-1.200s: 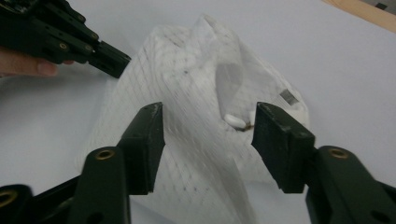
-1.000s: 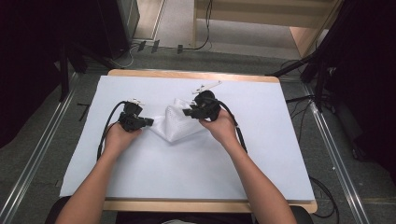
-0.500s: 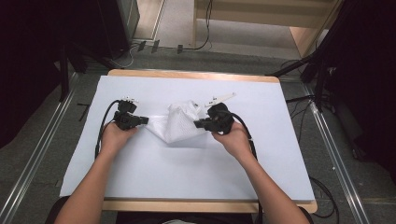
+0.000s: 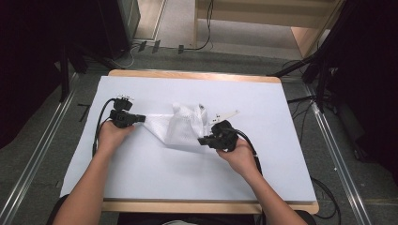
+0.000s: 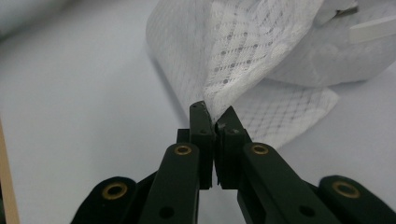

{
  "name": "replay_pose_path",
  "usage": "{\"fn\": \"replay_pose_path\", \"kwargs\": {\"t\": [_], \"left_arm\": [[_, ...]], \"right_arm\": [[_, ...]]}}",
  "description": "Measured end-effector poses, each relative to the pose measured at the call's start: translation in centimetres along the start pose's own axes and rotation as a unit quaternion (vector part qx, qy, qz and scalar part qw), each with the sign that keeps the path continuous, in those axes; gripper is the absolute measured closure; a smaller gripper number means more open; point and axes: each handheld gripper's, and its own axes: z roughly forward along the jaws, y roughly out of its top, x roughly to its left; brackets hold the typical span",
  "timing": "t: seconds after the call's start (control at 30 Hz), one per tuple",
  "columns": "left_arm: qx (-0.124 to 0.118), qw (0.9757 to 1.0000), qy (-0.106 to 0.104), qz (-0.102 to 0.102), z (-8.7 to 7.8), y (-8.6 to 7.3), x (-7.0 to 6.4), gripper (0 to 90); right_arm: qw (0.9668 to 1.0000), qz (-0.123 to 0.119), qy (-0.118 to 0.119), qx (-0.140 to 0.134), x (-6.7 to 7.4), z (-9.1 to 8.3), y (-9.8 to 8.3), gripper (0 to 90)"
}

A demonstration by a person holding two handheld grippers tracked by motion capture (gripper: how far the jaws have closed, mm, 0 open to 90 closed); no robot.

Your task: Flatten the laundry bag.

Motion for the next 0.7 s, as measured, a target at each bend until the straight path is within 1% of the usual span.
{"fn": "replay_pose_path", "kwargs": {"t": [0.07, 0.2, 0.3, 0.4, 0.47, 0.53, 0.6, 0.63, 0.67, 0.7], "left_arm": [[0.002, 1.0, 0.001, 0.002, 0.0, 0.1, 0.0, 90.0], [0.001, 1.0, 0.0, 0.001, 0.0, 0.4, 0.1, 90.0], [0.001, 1.0, 0.0, 0.001, 0.1, 0.6, 0.1, 90.0], [-0.001, 1.0, 0.002, -0.001, 0.1, 0.7, 0.2, 90.0], [-0.003, 1.0, -0.002, -0.003, 0.1, 0.8, 0.3, 90.0], [-0.003, 1.0, -0.003, -0.004, 0.1, 0.9, 0.3, 90.0], [-0.005, 1.0, -0.004, -0.006, 0.1, 1.0, 0.3, 90.0], [-0.004, 1.0, -0.003, -0.005, 0.1, 1.0, 0.3, 90.0], [-0.003, 1.0, -0.004, -0.003, 0.1, 1.1, 0.3, 90.0], [-0.003, 1.0, -0.004, -0.003, 0.1, 1.1, 0.3, 90.0]], "right_arm": [[1.0, -0.002, 0.0, 0.005, 0.3, 0.0, -0.7, 88.7], [0.9999, 0.009, 0.002, 0.013, 0.5, -0.1, -1.7, 87.8], [0.9998, 0.011, 0.003, 0.019, 0.8, -0.1, -2.3, 87.3], [0.9996, 0.014, 0.005, 0.025, 1.0, -0.3, -2.8, 85.0], [0.9995, 0.015, 0.004, 0.027, 1.1, -0.5, -3.2, 82.0], [0.9995, 0.021, 0.002, 0.024, 1.1, -1.0, -3.3, 77.7], [0.9996, 0.025, 0.0, 0.011, 1.0, -1.8, -3.2, 73.0], [0.9997, 0.025, -0.006, 0.004, 1.0, -2.4, -3.2, 70.8], [0.9996, 0.024, -0.012, -0.003, 1.0, -2.8, -3.1, 69.5], [0.9996, 0.024, -0.012, -0.003, 1.0, -2.8, -3.1, 69.5]]}}
